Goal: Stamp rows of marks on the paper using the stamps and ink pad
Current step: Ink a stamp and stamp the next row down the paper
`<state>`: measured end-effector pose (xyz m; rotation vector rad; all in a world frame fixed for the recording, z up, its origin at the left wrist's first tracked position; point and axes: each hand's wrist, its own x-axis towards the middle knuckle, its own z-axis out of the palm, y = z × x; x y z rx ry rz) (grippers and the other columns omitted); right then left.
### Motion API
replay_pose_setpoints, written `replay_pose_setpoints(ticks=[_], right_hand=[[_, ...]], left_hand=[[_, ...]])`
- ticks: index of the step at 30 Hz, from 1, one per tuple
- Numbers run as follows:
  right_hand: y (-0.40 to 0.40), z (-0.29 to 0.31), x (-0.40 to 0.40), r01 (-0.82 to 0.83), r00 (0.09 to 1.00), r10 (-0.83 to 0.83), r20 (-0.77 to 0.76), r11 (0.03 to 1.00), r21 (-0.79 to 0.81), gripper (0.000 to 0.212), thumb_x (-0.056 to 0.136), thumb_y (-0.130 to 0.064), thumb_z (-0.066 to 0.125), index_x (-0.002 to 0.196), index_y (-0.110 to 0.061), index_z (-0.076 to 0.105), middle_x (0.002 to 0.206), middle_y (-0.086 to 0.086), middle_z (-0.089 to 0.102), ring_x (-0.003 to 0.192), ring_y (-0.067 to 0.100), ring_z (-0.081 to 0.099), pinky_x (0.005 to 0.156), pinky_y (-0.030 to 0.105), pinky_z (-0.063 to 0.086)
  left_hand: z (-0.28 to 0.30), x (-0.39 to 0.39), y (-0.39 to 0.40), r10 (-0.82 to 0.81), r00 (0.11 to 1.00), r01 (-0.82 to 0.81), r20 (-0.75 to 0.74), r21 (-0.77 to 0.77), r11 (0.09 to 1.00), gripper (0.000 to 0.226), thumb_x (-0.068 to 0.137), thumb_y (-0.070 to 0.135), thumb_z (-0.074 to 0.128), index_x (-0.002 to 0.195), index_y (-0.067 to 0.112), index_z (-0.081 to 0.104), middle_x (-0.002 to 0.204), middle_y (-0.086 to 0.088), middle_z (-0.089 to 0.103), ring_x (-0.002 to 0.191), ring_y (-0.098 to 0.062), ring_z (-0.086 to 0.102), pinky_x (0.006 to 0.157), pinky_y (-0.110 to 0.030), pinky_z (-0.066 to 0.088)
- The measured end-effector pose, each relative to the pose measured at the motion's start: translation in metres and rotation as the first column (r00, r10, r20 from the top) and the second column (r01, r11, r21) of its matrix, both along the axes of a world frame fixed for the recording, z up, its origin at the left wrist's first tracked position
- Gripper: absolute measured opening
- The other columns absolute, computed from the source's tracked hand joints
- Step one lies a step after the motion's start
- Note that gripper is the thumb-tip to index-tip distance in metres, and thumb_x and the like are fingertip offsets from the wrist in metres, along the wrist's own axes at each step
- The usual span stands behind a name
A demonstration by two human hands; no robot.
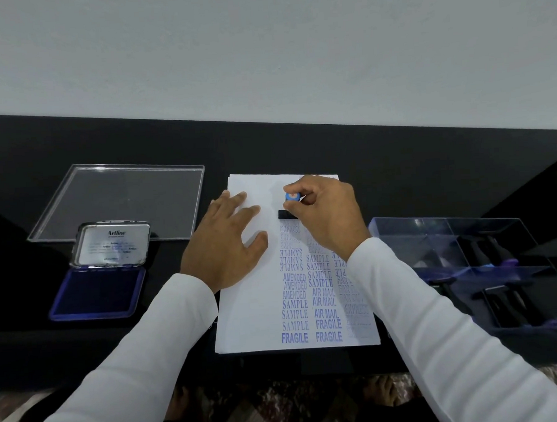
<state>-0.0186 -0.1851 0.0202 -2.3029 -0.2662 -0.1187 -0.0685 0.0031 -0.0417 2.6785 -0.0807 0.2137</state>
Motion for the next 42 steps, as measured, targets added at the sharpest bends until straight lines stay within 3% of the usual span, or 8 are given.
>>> replay_pose_setpoints(ticks=[11, 16, 26, 31, 35, 42], right_hand=[[-0.0008, -0.0004, 0.0005, -0.009, 1.0, 0.009, 0.015, 1.0, -0.002, 0.023, 0.088, -0.022, 0.074, 0.111, -0.018, 0.075, 0.111, -0.004, 0.072, 0.082, 0.008, 0.066, 0.09, 0.028, 0.056], [-0.0006, -0.0008, 0.0012, -0.012, 1.0, 0.012, 0.001, 1.0, -0.019, 0.021, 0.087, -0.025, 0.076, 0.107, -0.02, 0.075, 0.109, -0.006, 0.072, 0.086, 0.009, 0.066, 0.09, 0.027, 0.056], [-0.0001, -0.0021, 0.0014, 0.003, 1.0, -0.003, -0.004, 1.0, 0.011, 0.024, 0.088, -0.024, 0.074, 0.112, -0.019, 0.075, 0.113, -0.005, 0.072, 0.084, 0.009, 0.067, 0.091, 0.034, 0.057], [-0.0015, -0.0023, 0.0024, -0.006, 1.0, 0.006, -0.021, 1.0, 0.015, 0.028, 0.089, -0.025, 0.073, 0.117, -0.02, 0.074, 0.118, -0.004, 0.07, 0.082, 0.007, 0.066, 0.088, 0.023, 0.055], [-0.0014, -0.0017, 0.0012, -0.004, 0.999, 0.005, -0.031, 1.0, 0.012, 0.028, 0.089, -0.026, 0.073, 0.116, -0.02, 0.074, 0.12, -0.004, 0.07, 0.086, 0.008, 0.066, 0.092, 0.028, 0.055], [-0.0017, -0.0014, 0.0, -0.014, 0.999, 0.014, -0.038, 1.0, 0.003, 0.021, 0.087, -0.026, 0.076, 0.107, -0.021, 0.074, 0.112, -0.005, 0.071, 0.085, 0.01, 0.066, 0.088, 0.024, 0.054]], left_hand=[[0.0009, 0.0001, -0.0011, 0.016, 0.999, -0.016, -0.029, -0.008, 1.0, 0.055, 0.095, 0.056, 0.054, 0.144, 0.031, 0.05, 0.162, 0.007, 0.031, 0.154, -0.021, 0.017, 0.119, -0.044, 0.019], [0.0014, -0.0003, -0.0004, 0.006, 1.0, -0.006, -0.027, -0.012, 1.0, 0.063, 0.089, 0.063, 0.042, 0.143, 0.031, 0.052, 0.161, 0.006, 0.033, 0.153, -0.021, 0.018, 0.119, -0.044, 0.021], [0.0003, 0.0011, 0.0, 0.013, 0.999, -0.013, -0.052, -0.004, 1.0, 0.066, 0.088, 0.067, 0.04, 0.145, 0.034, 0.049, 0.163, 0.008, 0.03, 0.154, -0.021, 0.016, 0.12, -0.047, 0.019], [-0.001, 0.0019, 0.0004, 0.018, 0.999, -0.018, -0.049, 0.0, 1.0, 0.065, 0.088, 0.067, 0.04, 0.144, 0.035, 0.049, 0.163, 0.009, 0.029, 0.154, -0.021, 0.017, 0.119, -0.047, 0.019], [-0.0012, 0.0017, 0.0002, 0.017, 0.999, -0.017, -0.048, -0.005, 1.0, 0.065, 0.088, 0.067, 0.041, 0.144, 0.034, 0.049, 0.162, 0.008, 0.03, 0.153, -0.021, 0.018, 0.119, -0.048, 0.021], [-0.0007, 0.0009, -0.0003, 0.015, 0.999, -0.015, -0.036, -0.01, 1.0, 0.065, 0.088, 0.065, 0.041, 0.143, 0.032, 0.05, 0.162, 0.007, 0.032, 0.153, -0.021, 0.018, 0.12, -0.047, 0.022]])
